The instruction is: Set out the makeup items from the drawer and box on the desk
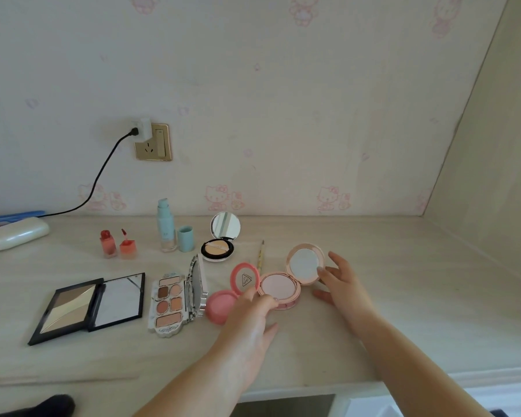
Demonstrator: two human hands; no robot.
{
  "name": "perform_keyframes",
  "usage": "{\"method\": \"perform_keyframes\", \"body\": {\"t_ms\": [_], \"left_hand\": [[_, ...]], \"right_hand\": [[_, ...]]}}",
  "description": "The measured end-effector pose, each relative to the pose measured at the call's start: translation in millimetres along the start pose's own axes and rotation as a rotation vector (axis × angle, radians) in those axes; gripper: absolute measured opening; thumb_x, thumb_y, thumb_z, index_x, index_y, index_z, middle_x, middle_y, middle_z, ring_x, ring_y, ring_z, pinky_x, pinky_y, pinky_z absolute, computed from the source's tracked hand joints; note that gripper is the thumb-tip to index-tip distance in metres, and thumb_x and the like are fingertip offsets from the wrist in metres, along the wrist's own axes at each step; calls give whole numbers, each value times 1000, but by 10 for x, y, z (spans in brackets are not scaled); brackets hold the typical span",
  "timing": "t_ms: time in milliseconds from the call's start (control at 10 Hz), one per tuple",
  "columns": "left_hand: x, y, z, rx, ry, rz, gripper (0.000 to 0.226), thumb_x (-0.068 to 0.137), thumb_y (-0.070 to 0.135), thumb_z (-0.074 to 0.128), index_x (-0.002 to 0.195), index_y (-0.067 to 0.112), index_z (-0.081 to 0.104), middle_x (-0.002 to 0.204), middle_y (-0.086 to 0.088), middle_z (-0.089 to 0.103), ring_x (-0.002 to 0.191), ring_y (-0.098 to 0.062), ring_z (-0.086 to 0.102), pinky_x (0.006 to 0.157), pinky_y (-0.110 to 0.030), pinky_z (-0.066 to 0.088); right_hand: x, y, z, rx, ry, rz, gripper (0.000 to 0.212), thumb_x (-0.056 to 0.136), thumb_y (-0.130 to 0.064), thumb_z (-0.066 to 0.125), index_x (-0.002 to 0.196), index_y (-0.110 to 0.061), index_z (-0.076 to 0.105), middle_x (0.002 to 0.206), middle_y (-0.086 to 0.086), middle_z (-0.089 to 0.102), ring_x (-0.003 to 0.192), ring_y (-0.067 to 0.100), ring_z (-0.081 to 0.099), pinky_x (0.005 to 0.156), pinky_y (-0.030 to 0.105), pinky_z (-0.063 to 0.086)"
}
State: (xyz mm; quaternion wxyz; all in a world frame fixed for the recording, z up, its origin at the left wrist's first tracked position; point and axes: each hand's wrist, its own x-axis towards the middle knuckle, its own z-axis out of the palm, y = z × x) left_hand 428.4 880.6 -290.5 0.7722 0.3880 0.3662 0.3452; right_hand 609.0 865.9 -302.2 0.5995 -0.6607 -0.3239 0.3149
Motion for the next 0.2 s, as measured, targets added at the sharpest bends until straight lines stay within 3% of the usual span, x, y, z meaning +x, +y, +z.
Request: {"method": "perform_keyframes", "body": {"t_ms": [100,200], "left_hand": [[-97,20,10,20,12,23,41,89,2,49,123,24,51,125,7,55,112,-11,49,100,-38,39],[-176,-17,-51,76,30,80,59,91,4,49,145,20,30,128,2,49,114,-13,46,96,-33,41]], "right_hand": [[-58,-1,-25,104,16,-4,54,95,-16,53,145,-19,31,108,-11,55,99,13,60,88,33,51],[-134,5,-48,110,70,-36,52,95,-13,51,144,-18,33,125,-1,50,111,16,54,85,30,48]]}}
